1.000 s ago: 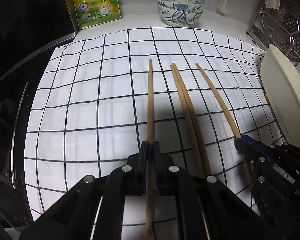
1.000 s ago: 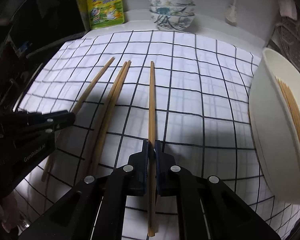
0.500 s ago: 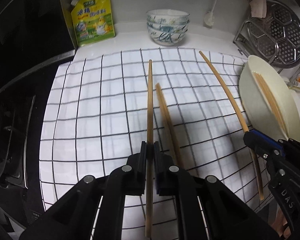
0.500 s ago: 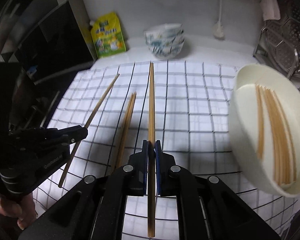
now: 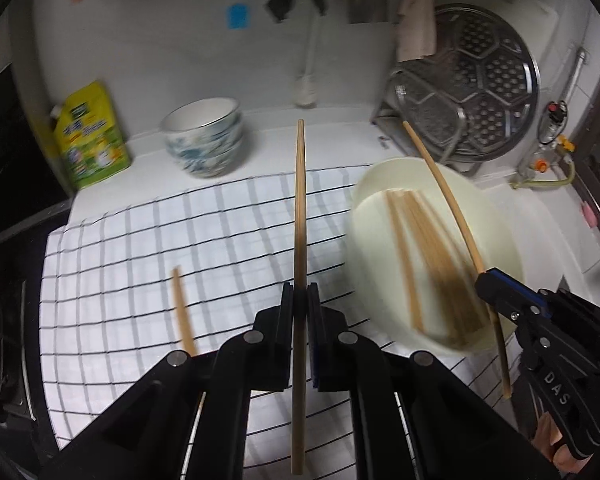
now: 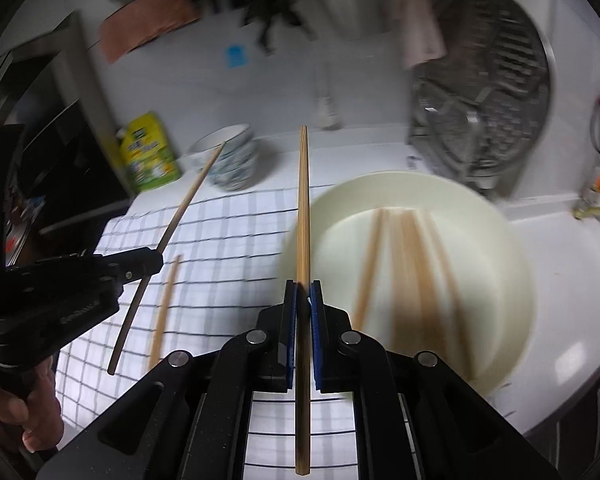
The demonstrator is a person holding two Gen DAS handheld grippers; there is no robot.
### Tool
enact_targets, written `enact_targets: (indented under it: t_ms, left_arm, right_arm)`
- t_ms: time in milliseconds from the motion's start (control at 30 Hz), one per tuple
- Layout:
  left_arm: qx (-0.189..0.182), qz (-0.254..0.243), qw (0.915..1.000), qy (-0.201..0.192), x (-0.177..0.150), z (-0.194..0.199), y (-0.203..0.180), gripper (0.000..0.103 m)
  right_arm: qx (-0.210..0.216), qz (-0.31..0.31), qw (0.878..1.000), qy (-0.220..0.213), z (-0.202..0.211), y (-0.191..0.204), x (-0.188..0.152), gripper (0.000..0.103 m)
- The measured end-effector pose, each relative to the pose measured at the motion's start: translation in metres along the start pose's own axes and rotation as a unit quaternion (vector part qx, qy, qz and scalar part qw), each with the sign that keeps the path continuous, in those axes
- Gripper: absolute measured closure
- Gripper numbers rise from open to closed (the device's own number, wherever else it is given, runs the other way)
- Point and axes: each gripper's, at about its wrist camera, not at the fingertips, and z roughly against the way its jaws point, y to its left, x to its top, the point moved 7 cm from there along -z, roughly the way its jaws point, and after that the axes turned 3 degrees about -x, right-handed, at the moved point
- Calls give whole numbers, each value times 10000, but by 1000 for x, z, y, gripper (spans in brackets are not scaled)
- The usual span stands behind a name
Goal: Organize utensils
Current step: 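Carry both held chopsticks up and over the cream-white basin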
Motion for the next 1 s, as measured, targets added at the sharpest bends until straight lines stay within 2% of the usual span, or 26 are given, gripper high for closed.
enact_targets:
  t_ms: [300, 467, 633, 800, 1000]
  left_arm:
    - [-363, -450, 9982, -138, 41, -26, -99, 96]
    - [-314, -652, 9974, -33, 47, -50, -131, 96]
    - [-252, -684, 9970, 271, 39, -84, -145, 96]
    - [-121, -588, 9961, 644, 25, -116, -140, 96]
    - [-43, -621, 9943, 870, 14, -136, -139, 96]
  right_arm:
    - [-214, -365, 9991, 2, -4, -88, 7, 96]
    - [-188, -511, 9984, 163, -22, -120, 6, 96]
    - [-113, -585, 9975, 371, -41, -138, 1, 96]
    - [15, -597, 9959, 683, -67, -141, -9, 96]
    - [31, -647, 9931, 974, -91, -145, -16, 96]
